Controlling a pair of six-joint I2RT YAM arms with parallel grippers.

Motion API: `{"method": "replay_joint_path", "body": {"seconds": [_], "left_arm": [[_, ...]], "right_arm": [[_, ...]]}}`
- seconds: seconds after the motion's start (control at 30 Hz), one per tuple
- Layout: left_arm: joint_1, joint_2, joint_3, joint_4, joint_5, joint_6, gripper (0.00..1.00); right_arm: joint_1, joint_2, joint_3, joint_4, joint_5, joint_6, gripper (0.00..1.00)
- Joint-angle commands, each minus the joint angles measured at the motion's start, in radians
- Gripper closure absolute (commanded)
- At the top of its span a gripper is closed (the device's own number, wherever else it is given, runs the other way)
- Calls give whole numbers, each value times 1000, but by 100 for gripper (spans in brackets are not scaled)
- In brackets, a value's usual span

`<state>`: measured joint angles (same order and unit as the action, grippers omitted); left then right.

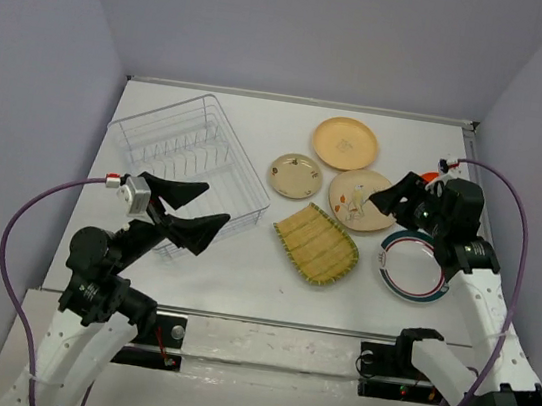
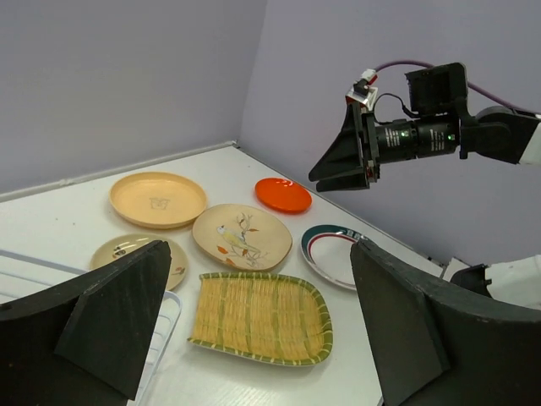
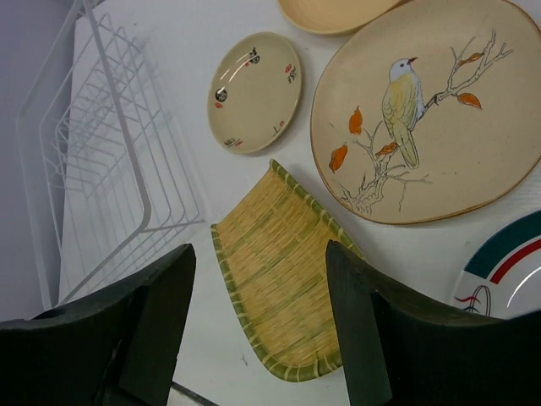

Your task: Load the plates into the dish rack

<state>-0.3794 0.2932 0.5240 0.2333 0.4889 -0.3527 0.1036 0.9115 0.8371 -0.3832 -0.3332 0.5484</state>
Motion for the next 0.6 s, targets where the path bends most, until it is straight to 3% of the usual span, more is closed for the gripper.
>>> {"method": "replay_joint_path", "body": {"seconds": [0.0,0.3,0.57], "left_arm": [[-9,-6,45,15,1,26,1],[-19,-3,36,31,-6,12,1],[-23,1,33,34,-24,-3,1]], "right_arm": [[-7,56,80,119,42,2,32],[-7,164,106,158,91,-27,36],[-7,202,-19,129,158,5,38]]}}
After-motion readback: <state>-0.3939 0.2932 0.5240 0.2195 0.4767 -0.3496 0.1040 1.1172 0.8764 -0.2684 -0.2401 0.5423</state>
